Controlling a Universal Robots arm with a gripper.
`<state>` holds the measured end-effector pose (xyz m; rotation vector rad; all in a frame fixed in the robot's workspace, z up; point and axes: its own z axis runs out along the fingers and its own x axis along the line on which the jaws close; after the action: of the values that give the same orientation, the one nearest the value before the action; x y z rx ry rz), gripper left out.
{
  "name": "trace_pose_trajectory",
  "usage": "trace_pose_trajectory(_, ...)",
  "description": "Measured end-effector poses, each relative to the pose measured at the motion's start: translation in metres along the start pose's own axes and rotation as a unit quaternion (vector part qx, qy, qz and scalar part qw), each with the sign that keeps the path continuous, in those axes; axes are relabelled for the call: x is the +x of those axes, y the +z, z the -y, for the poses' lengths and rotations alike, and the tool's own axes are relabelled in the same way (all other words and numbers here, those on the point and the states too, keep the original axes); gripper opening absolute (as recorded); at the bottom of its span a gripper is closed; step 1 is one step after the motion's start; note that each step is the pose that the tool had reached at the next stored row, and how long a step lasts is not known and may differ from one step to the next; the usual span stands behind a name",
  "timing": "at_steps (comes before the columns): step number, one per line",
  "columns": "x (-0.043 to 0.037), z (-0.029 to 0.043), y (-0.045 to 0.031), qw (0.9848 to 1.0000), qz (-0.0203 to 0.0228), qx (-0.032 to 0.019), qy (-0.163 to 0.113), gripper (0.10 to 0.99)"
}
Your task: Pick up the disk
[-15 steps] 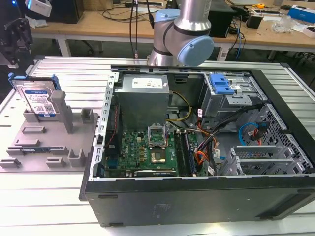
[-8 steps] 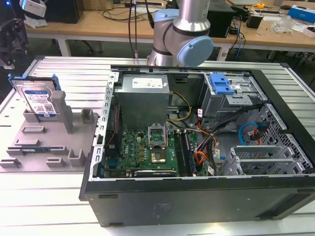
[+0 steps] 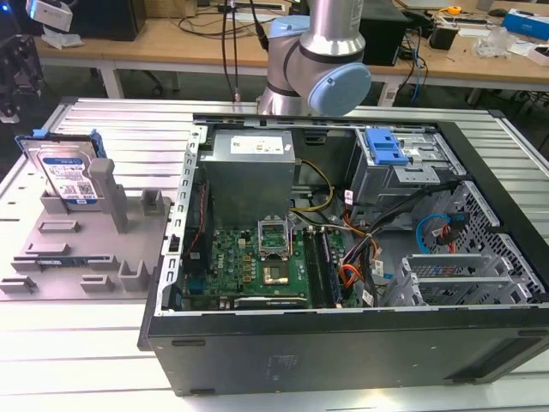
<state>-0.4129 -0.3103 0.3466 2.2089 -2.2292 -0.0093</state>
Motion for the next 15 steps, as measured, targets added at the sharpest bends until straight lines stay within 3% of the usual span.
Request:
trace_pose_trajectory(5, 0.0, -0.0001, 0.0018, 1.0, 0.0, 0.0, 0.0, 0.541)
trace_pose_trajectory(15, 0.0016, 0.002, 0.0156, 1.0, 0.0, 0.0, 0.0, 0.541)
